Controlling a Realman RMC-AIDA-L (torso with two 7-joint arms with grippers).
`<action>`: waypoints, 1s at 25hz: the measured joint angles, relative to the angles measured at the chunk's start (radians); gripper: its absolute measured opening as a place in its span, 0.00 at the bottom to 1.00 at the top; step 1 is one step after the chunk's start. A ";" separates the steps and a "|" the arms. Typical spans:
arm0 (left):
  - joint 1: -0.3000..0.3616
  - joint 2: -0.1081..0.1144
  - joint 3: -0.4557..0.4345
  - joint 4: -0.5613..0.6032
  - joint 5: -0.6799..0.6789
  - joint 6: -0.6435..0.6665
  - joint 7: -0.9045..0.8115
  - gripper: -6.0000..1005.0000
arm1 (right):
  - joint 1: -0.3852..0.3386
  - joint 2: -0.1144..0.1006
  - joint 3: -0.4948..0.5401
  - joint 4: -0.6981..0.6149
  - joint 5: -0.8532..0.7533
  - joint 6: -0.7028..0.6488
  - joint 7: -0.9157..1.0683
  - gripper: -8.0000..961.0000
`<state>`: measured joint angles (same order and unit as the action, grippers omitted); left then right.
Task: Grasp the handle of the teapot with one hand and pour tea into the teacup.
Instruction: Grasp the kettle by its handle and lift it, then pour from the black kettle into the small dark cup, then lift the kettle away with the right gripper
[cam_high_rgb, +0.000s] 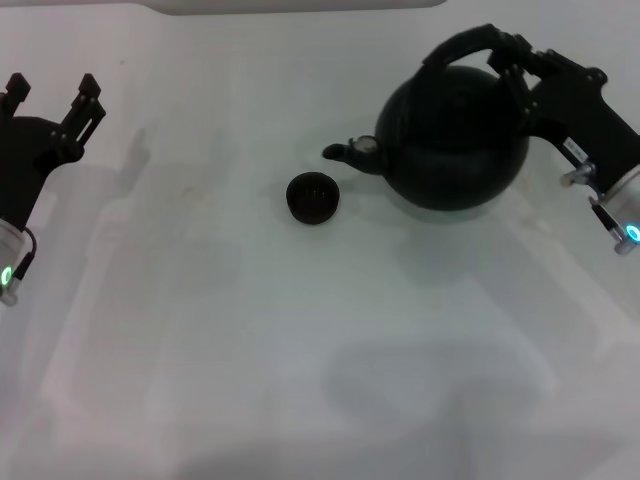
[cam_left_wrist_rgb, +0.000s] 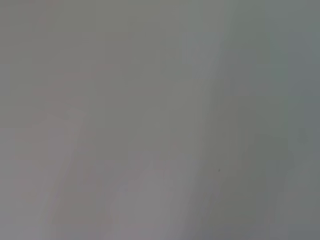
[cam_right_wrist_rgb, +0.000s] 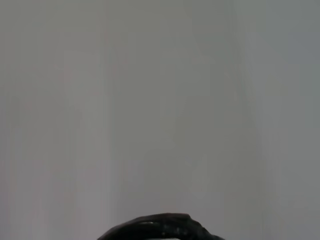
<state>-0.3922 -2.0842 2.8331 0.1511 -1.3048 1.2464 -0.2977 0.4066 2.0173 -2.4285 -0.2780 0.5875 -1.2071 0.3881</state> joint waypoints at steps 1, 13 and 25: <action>0.001 0.000 0.000 0.001 0.000 0.000 0.000 0.88 | 0.006 -0.001 0.000 -0.002 -0.003 0.000 -0.013 0.19; 0.012 0.001 0.003 0.010 0.005 0.000 0.000 0.88 | 0.034 -0.002 -0.001 -0.021 -0.012 -0.006 -0.188 0.19; 0.015 -0.001 0.005 0.011 0.006 0.002 0.000 0.88 | 0.040 0.000 0.009 -0.034 -0.038 -0.006 -0.301 0.18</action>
<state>-0.3772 -2.0849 2.8379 0.1623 -1.2983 1.2485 -0.2978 0.4464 2.0172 -2.4190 -0.3118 0.5492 -1.2136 0.0873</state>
